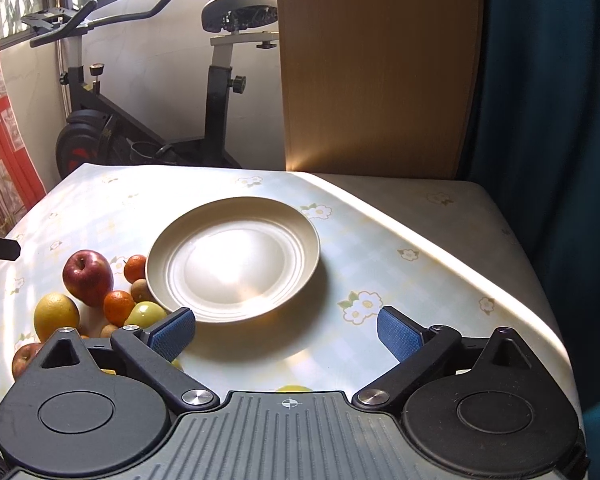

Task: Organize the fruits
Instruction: 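Move both grippers down toward the fruit pile, then close the right gripper on the large green citrus while the left gripper approaches a mandarin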

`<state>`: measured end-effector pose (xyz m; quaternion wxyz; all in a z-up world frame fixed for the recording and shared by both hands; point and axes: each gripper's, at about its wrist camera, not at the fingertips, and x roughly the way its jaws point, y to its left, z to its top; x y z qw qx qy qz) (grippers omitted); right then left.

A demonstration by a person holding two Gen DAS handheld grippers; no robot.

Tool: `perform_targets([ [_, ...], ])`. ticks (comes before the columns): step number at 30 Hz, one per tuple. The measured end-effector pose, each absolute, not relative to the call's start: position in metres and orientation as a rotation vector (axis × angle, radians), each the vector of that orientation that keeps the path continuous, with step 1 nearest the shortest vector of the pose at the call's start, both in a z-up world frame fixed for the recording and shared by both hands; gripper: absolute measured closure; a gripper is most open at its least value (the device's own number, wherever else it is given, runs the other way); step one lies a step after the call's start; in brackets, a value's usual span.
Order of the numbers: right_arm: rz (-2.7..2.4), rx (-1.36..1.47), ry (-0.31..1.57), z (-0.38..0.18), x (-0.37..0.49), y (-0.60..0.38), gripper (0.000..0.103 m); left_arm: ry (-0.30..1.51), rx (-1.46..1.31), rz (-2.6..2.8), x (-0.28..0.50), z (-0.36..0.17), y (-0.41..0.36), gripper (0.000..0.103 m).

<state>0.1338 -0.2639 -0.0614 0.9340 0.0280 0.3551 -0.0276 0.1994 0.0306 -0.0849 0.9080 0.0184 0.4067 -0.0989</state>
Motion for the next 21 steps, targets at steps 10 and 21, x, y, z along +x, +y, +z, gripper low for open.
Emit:
perform_targets([
  [10,-0.054,0.055,0.82,-0.086,0.126,-0.27,0.029,0.902,-0.012,-0.225,0.193,-0.1,0.028,0.032],
  [21,-0.058,0.068,0.865,-0.106,0.119,-0.274,0.033,0.898,0.001,-0.264,0.184,-0.105,0.017,0.032],
])
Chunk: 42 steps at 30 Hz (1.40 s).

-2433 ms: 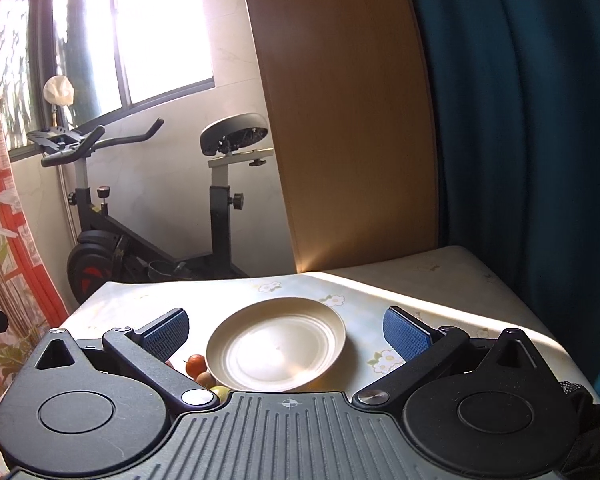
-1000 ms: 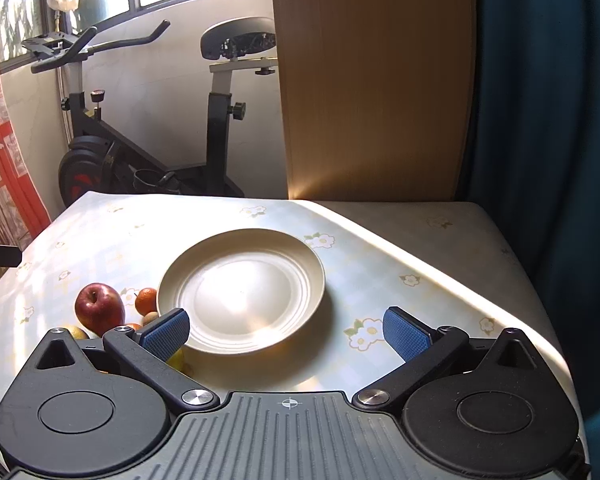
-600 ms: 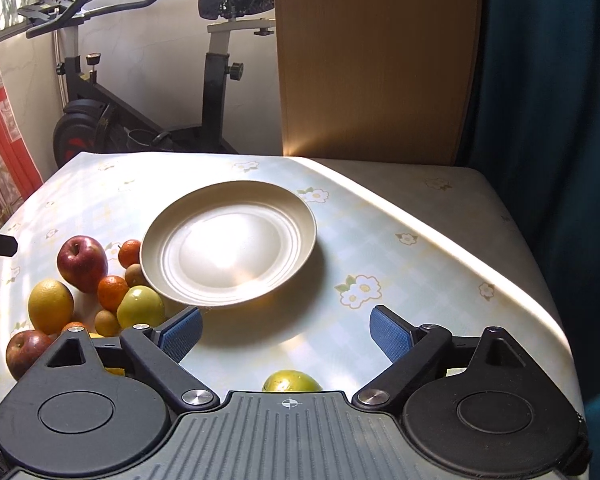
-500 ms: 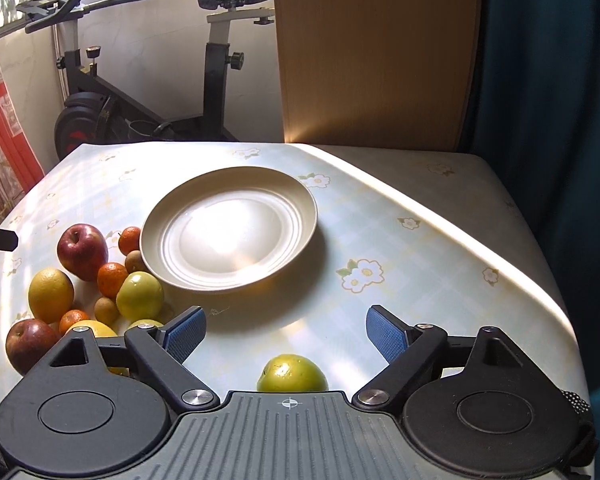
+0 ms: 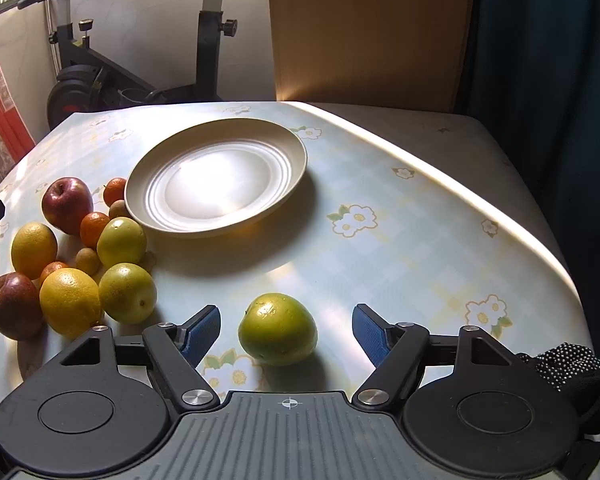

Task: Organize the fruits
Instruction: 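Close the right gripper on the large green citrus while the left gripper approaches a mandarin, then close the left gripper around the small mandarin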

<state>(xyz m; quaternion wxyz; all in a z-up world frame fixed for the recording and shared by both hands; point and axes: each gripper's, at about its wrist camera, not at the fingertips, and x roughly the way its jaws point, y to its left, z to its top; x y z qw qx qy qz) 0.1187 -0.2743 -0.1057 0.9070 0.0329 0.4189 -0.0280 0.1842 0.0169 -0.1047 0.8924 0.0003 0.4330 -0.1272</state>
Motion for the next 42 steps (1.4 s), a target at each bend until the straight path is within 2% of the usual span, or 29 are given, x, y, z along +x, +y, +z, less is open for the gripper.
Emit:
perform_targets([
  [6,-0.057,0.065,0.88,-0.111,0.119,-0.275,0.034,0.911,-0.008,-0.279,0.185,-0.107,0.016,0.034],
  [10,-0.044,0.078,0.898,-0.117,0.12,-0.275,0.043,0.922,-0.006,-0.298,0.186,-0.109,0.013,0.039],
  [15,-0.044,0.104,0.902,-0.122,0.124,-0.276,0.044,0.934,-0.013,-0.313,0.187,-0.113,0.011,0.042],
  [17,-0.029,0.116,0.919,-0.126,0.127,-0.276,0.058,0.947,-0.032,-0.322,0.188,-0.114,0.013,0.045],
  [23,0.013,0.112,0.92,-0.126,0.131,-0.269,0.058,1.021,-0.099,-0.369,0.197,-0.12,0.014,0.056],
  [25,0.023,0.112,0.919,-0.126,0.133,-0.264,0.058,1.037,-0.1,-0.392,0.2,-0.12,0.011,0.063],
  [39,0.047,0.107,0.918,-0.128,0.136,-0.256,0.058,1.26,0.005,-0.449,0.24,-0.148,-0.022,0.065],
  [42,0.048,0.107,0.918,-0.128,0.135,-0.256,0.058,1.284,0.012,-0.446,0.243,-0.153,-0.023,0.069],
])
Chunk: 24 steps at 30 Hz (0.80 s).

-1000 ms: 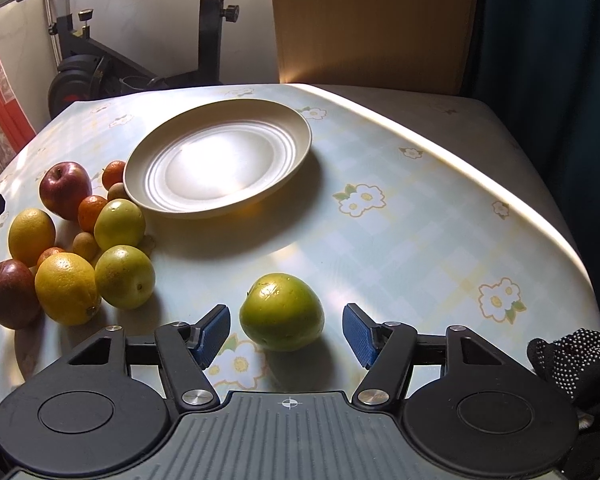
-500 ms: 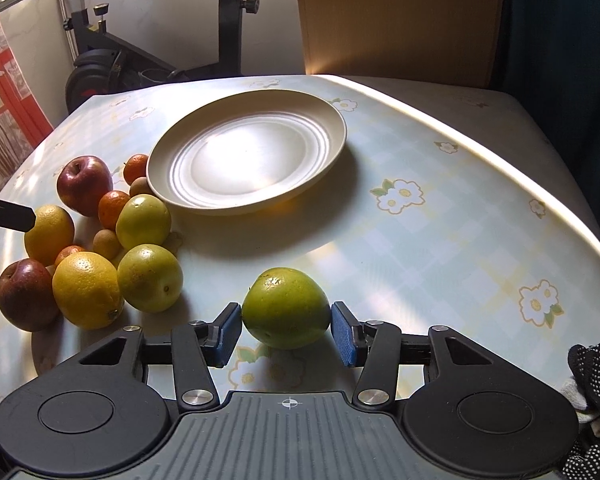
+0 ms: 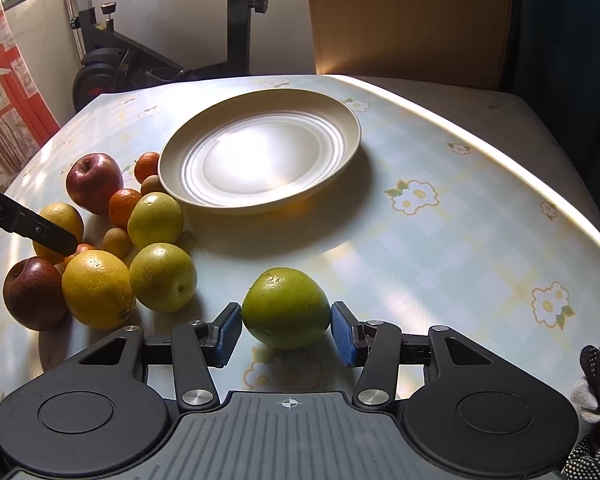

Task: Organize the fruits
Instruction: 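Close the left gripper around the small mandarin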

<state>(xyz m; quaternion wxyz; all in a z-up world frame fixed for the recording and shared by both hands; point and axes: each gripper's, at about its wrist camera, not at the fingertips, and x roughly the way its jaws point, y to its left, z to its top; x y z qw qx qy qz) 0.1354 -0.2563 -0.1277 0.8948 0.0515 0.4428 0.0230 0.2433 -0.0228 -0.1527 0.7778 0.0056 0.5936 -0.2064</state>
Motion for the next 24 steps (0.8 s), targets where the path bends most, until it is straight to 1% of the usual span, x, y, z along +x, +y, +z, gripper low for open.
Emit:
perform_targets([
  [8,0.048,0.1,0.918,-0.128,0.134,-0.256,0.058,1.339,0.02,-0.448,0.246,-0.168,-0.027,0.069],
  [18,0.047,0.099,0.917,-0.128,0.134,-0.256,0.058,1.366,-0.03,-0.458,0.249,-0.169,-0.023,0.069],
  [24,0.047,0.099,0.917,-0.128,0.133,-0.256,0.058,1.336,0.028,-0.472,0.25,-0.167,-0.03,0.069],
])
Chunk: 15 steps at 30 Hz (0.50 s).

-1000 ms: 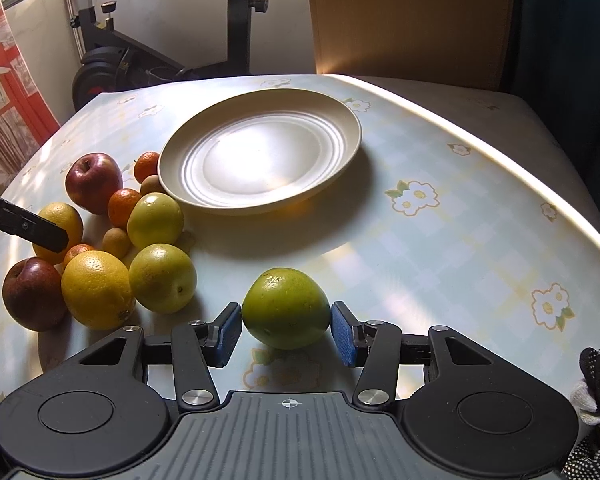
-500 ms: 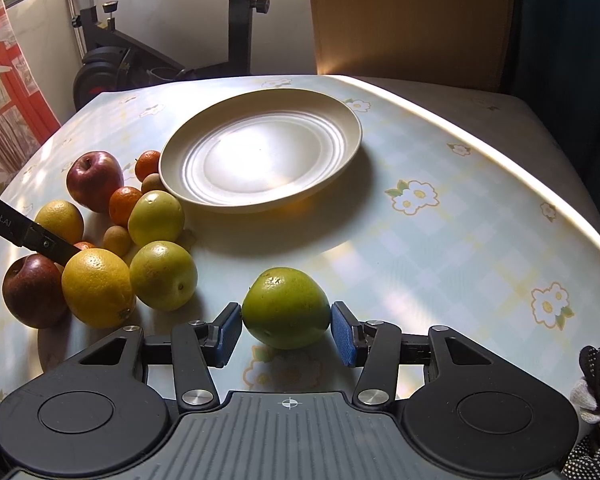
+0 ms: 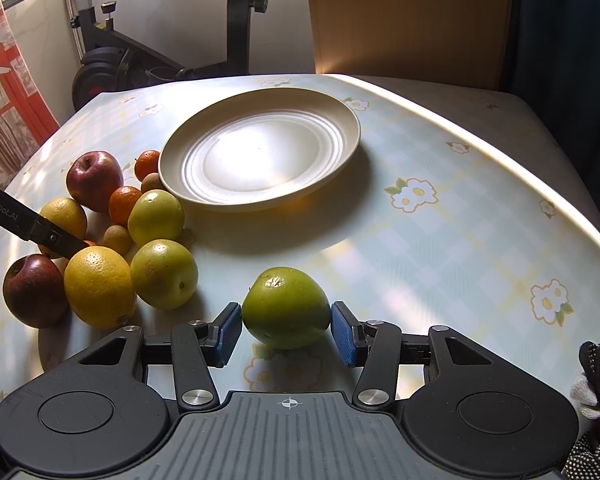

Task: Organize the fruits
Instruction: 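Close the left gripper around the small mandarin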

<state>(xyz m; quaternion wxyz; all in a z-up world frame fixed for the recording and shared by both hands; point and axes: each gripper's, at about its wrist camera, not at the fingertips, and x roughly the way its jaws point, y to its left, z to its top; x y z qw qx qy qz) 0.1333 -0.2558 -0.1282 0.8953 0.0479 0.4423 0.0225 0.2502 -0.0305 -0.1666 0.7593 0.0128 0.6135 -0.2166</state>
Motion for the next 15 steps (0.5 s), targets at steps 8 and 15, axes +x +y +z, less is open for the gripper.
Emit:
perform_targets([
  [8,0.047,0.103,0.916,-0.128,0.132,-0.256,0.058,1.311,0.077,-0.486,0.246,-0.166,-0.037,0.071],
  [15,0.046,0.108,0.912,-0.129,0.131,-0.257,0.058,1.282,0.045,-0.443,0.253,-0.162,-0.026,0.081],
])
